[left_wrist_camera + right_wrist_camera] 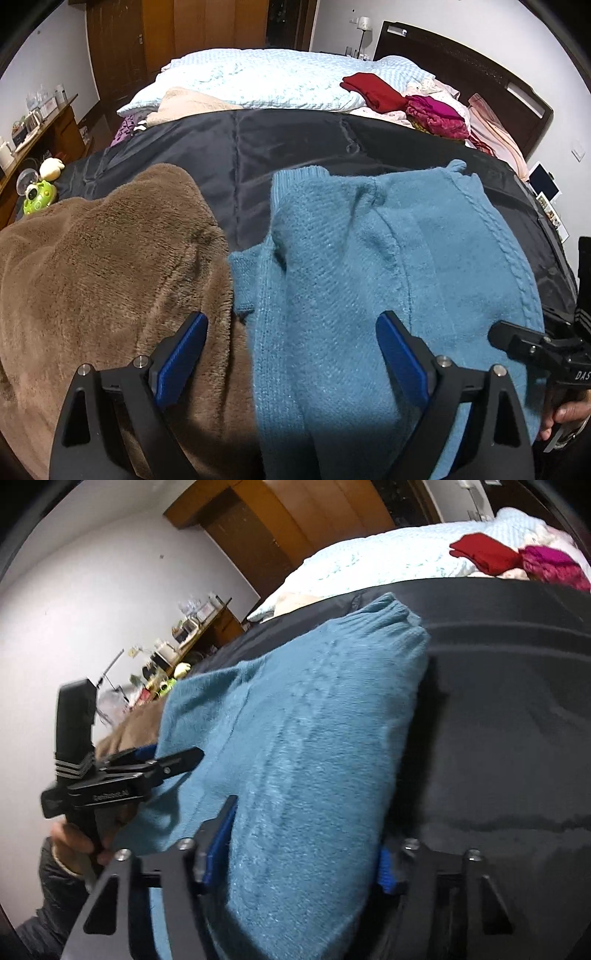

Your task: Fold clothes

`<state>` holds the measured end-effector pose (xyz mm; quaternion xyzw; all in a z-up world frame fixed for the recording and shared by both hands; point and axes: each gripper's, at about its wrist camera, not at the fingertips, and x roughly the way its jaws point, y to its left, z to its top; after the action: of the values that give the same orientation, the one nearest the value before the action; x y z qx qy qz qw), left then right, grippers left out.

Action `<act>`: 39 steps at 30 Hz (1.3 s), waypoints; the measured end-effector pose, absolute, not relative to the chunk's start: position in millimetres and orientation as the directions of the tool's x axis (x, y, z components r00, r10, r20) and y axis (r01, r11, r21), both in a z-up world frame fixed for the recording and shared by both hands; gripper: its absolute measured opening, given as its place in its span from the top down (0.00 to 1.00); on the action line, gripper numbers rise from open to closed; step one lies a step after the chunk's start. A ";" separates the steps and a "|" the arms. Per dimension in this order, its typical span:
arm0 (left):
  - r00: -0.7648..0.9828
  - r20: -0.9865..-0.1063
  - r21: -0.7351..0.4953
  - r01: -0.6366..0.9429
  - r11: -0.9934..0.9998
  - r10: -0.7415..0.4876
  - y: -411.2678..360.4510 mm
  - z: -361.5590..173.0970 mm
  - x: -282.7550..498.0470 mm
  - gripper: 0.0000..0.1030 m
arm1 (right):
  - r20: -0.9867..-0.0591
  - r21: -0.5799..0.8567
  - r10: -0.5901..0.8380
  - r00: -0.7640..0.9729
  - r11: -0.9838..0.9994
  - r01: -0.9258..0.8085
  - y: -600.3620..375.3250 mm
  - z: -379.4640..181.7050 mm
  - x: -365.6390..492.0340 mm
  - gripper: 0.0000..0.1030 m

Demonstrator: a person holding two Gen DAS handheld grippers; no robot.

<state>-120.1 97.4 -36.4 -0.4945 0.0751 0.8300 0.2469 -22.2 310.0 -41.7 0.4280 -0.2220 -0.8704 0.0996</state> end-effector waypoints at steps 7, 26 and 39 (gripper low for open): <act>-0.297 -0.868 -0.192 -0.536 -0.822 0.397 129.2 -37.9 -99.9 0.09 | -0.731 0.383 -0.271 -0.626 -0.922 -0.049 323.4 -24.1 8.0 0.43; -0.347 -0.810 -0.194 -0.603 -0.774 0.474 197.6 16.6 -80.4 0.09 | -0.677 0.030 0.155 -0.720 -0.971 -0.236 374.2 25.1 121.8 0.21; -0.339 -0.856 -0.062 -0.682 -0.728 0.391 239.6 -5.3 -89.7 0.23 | -0.696 -0.048 0.038 -0.717 -0.999 -0.006 241.7 -8.4 93.2 0.21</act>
<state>-89.7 239.6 -5.3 -0.4677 0.1560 0.8034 0.3339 93.2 241.7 -8.4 0.3760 0.0213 -0.9263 -0.0116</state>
